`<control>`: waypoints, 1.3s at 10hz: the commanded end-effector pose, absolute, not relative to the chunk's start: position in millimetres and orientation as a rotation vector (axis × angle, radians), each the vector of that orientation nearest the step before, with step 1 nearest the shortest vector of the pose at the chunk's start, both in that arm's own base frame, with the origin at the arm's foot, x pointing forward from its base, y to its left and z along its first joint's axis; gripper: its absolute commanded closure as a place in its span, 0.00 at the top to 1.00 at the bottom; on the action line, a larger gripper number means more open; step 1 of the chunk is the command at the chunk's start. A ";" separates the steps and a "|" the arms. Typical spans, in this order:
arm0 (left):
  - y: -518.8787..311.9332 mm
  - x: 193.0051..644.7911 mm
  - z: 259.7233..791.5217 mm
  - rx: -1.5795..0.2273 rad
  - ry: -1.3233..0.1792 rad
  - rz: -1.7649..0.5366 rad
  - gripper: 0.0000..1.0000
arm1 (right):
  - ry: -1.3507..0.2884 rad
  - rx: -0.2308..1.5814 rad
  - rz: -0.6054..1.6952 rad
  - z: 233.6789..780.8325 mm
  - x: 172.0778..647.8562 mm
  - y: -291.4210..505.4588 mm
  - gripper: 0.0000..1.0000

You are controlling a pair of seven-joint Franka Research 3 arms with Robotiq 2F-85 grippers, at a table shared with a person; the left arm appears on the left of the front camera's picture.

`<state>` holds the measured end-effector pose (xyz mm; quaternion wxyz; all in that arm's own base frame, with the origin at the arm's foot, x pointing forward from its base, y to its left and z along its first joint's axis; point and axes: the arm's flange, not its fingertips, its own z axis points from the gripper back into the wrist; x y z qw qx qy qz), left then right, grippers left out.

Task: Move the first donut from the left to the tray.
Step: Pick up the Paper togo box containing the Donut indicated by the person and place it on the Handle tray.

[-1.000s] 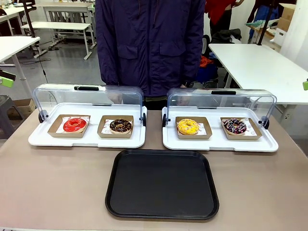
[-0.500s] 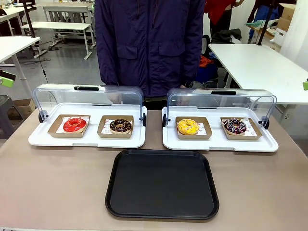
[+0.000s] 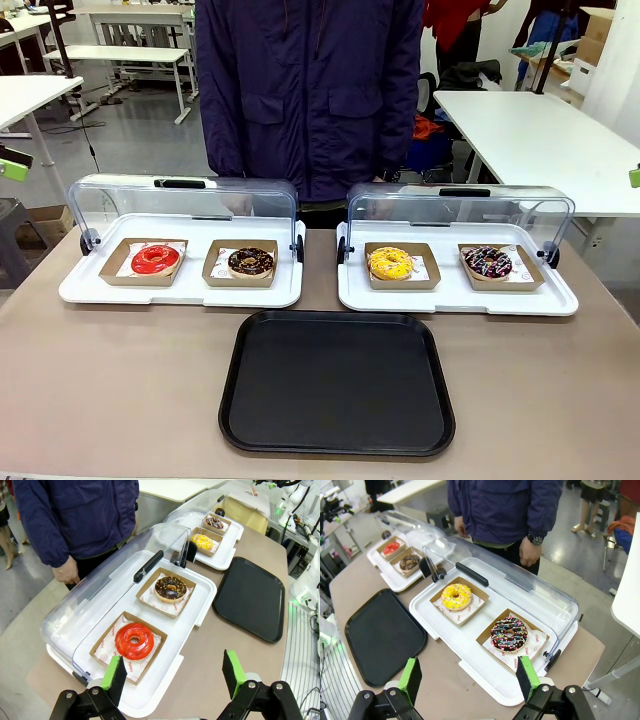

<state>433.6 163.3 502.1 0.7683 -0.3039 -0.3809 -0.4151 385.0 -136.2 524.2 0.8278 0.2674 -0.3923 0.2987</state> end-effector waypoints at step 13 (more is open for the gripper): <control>163.1 433.6 502.8 -0.668 -0.835 -0.905 1.00 | -0.863 0.578 0.651 524.5 388.0 -136.3 1.00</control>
